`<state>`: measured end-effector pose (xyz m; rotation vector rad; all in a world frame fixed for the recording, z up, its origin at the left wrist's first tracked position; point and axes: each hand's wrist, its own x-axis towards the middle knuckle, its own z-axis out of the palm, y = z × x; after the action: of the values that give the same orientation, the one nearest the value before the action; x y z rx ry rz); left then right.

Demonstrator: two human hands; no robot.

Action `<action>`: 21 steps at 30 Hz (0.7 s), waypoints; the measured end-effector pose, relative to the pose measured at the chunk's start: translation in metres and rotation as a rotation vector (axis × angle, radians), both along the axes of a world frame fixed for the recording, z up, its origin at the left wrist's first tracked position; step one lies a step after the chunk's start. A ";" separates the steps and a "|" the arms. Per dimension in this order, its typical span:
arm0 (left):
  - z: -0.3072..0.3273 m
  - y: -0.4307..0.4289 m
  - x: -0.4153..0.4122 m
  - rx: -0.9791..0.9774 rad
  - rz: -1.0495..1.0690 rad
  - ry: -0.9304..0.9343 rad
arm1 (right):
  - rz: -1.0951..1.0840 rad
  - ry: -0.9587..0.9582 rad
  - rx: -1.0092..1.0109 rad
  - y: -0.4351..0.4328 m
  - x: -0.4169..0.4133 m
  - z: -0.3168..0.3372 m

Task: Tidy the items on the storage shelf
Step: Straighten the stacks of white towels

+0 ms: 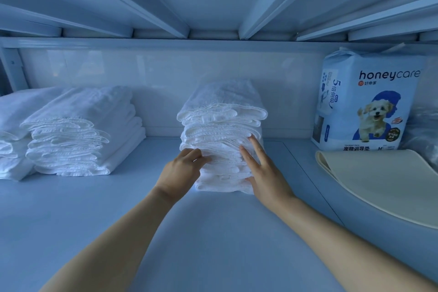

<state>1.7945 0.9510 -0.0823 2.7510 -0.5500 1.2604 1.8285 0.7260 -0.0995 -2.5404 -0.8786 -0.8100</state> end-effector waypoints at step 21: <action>-0.020 0.080 -0.023 -0.132 0.201 0.341 | 0.199 0.079 -0.138 0.056 0.006 0.014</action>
<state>1.7713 1.0306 -0.1019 2.8693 -0.1595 0.7906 1.8343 0.7824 -0.0856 -2.5285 -1.1747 -0.6041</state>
